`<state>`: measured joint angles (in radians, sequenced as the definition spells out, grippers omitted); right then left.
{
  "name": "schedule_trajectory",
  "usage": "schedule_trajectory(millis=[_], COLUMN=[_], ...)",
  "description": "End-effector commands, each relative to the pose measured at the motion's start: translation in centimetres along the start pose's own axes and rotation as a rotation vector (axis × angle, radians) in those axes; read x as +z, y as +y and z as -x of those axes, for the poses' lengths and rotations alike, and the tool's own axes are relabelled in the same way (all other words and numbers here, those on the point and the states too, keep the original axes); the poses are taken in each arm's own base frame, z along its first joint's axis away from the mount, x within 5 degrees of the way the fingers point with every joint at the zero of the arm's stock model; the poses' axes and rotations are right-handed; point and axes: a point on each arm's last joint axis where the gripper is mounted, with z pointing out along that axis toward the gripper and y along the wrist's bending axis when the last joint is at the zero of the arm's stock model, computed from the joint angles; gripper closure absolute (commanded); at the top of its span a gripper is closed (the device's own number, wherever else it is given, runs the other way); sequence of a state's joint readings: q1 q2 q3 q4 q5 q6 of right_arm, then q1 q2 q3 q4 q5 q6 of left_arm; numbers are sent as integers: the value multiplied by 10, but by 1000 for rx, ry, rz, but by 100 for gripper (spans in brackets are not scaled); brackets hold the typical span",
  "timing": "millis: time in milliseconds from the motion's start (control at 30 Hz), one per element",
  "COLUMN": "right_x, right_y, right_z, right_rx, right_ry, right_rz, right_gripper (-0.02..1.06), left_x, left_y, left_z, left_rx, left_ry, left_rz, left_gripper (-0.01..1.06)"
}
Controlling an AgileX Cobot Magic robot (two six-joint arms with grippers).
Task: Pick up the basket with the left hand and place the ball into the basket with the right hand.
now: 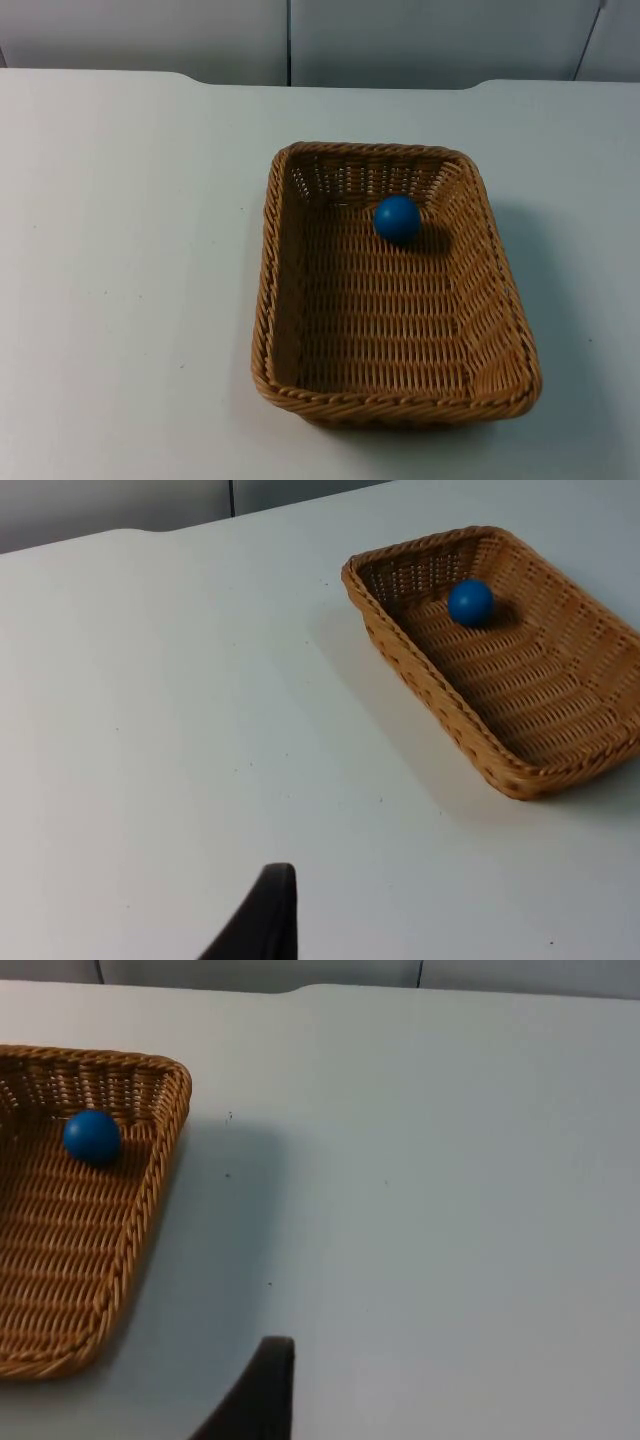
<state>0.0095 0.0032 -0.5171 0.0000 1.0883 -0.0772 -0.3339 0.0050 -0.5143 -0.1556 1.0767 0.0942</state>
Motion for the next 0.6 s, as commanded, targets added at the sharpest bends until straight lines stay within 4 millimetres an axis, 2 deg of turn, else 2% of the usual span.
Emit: schedule_trajectory(millis=[0, 567], right_x=[1, 1], right_y=[0, 0], right_z=[0, 0], right_rx=[4, 4], right_ry=[-8, -8], right_rz=[-7, -7], right_gripper=[0, 0], left_x=[0, 4], left_y=[0, -1], left_z=[-1, 1], left_rx=[-9, -168], left_ry=[-4, -21], left_rz=[3, 317], left_gripper=[0, 0])
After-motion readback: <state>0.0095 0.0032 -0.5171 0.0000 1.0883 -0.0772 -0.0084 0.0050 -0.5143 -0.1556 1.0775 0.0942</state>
